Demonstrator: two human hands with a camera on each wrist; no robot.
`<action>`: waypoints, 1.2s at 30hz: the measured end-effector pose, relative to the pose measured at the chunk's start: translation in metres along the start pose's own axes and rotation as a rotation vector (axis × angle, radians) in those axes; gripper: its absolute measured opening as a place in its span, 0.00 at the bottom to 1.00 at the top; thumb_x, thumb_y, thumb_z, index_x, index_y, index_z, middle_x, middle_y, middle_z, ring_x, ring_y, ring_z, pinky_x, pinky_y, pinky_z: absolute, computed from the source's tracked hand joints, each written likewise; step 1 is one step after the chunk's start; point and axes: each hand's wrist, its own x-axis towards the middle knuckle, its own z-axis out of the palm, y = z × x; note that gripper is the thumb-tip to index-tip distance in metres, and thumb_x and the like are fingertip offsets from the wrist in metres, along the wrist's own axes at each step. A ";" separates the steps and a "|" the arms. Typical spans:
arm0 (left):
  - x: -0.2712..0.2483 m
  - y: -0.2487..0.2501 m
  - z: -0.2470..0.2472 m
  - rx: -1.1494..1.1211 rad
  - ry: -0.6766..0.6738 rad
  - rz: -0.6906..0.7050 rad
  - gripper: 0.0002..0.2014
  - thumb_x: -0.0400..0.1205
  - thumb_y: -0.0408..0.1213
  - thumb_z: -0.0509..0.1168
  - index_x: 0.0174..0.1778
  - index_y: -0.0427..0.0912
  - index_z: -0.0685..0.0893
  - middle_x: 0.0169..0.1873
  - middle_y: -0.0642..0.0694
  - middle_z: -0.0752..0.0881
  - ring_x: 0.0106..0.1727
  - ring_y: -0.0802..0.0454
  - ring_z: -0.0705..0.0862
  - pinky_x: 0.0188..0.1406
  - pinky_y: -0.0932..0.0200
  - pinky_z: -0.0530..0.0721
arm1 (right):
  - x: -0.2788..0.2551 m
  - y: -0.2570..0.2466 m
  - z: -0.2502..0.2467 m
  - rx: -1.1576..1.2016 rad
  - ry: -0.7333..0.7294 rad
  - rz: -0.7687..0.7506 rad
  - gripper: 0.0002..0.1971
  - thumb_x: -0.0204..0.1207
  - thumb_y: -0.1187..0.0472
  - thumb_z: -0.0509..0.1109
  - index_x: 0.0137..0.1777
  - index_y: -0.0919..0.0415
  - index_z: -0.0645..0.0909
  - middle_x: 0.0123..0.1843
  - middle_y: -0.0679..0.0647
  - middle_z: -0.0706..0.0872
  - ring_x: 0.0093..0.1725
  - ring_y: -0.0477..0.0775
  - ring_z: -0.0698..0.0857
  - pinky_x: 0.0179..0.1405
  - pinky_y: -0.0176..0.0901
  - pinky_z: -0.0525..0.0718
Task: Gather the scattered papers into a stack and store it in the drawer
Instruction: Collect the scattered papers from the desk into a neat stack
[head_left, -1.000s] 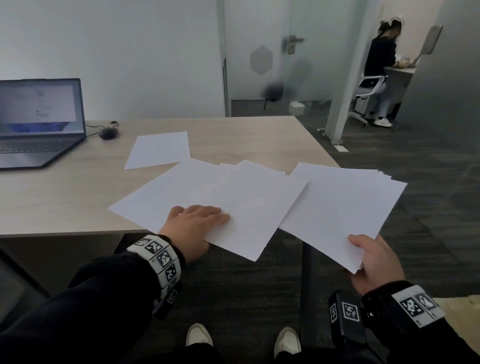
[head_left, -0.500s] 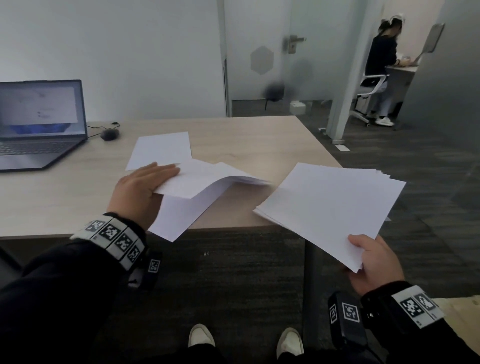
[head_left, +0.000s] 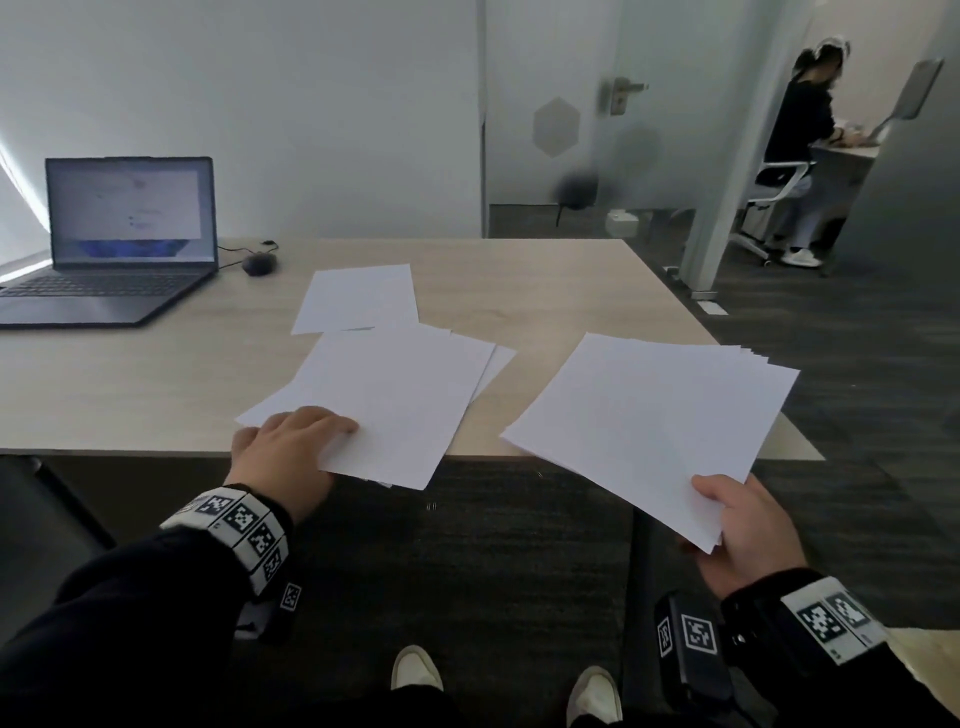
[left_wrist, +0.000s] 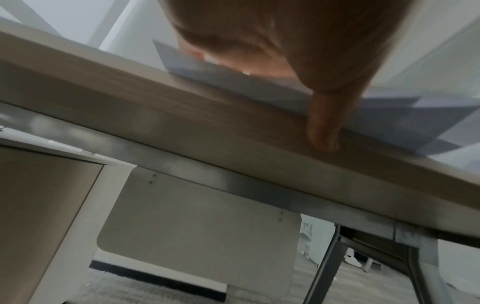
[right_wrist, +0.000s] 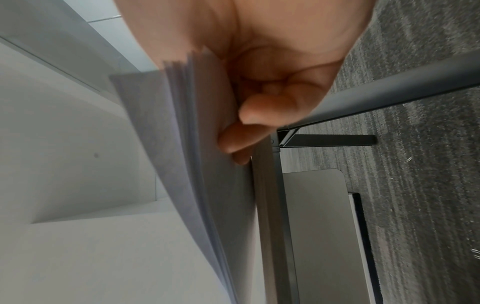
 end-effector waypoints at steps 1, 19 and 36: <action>0.000 0.000 0.000 0.003 0.014 0.013 0.30 0.72 0.35 0.64 0.67 0.68 0.75 0.68 0.66 0.75 0.73 0.53 0.70 0.71 0.45 0.63 | 0.000 0.000 -0.001 -0.009 -0.006 0.003 0.10 0.77 0.68 0.64 0.53 0.58 0.84 0.56 0.60 0.90 0.44 0.60 0.87 0.26 0.44 0.79; -0.033 0.090 0.013 -0.284 0.046 0.336 0.25 0.80 0.61 0.48 0.67 0.64 0.81 0.66 0.63 0.83 0.70 0.58 0.79 0.70 0.46 0.77 | -0.042 0.015 0.090 -0.084 -0.243 0.181 0.12 0.86 0.60 0.64 0.66 0.56 0.81 0.58 0.59 0.91 0.58 0.64 0.89 0.62 0.67 0.85; -0.031 0.029 0.009 -0.460 0.147 0.230 0.39 0.76 0.74 0.34 0.78 0.63 0.67 0.75 0.67 0.68 0.79 0.67 0.62 0.78 0.50 0.59 | -0.038 -0.004 0.120 -0.175 -0.332 0.168 0.18 0.79 0.75 0.60 0.67 0.67 0.79 0.59 0.66 0.90 0.55 0.69 0.88 0.44 0.55 0.89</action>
